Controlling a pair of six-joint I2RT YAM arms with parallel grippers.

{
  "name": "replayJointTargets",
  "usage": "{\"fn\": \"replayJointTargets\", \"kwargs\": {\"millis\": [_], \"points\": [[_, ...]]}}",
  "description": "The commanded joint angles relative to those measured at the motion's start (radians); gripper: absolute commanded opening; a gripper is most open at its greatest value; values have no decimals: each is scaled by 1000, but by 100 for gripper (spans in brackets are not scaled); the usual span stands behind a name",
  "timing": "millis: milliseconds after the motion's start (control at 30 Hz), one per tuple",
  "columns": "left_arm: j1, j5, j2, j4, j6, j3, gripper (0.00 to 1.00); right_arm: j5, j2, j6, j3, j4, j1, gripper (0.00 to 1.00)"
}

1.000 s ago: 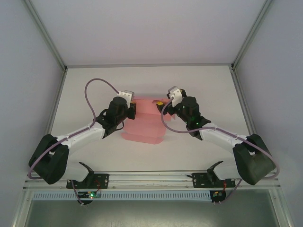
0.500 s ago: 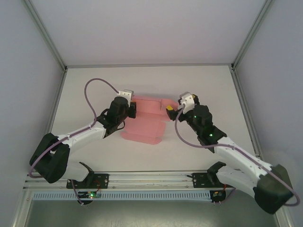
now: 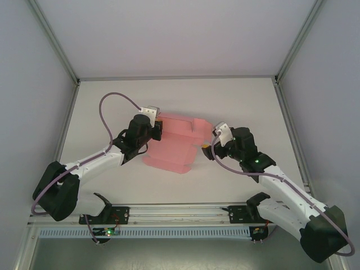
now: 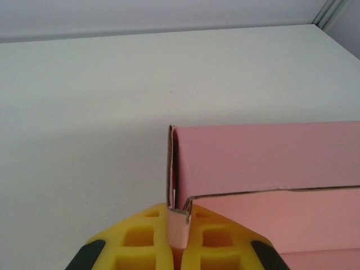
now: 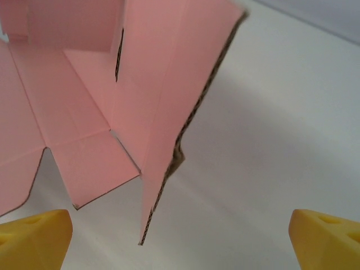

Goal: Assemble paper box

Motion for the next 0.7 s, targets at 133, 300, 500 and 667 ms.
{"fn": "replayJointTargets", "kwargs": {"millis": [133,300,500,667], "points": [[18,3,-36,3,6,35,3,-50,42,-28,-18,20,-25,98],[22,30,-33,10,5,34,2,-90,59,-11,-36,90,-49,98],[21,63,-39,14,5,33,2,-131,92,11,-38,221,-55,98],[20,90,-35,21,11,27,2,-152,121,60,-27,326,-58,98]]}}
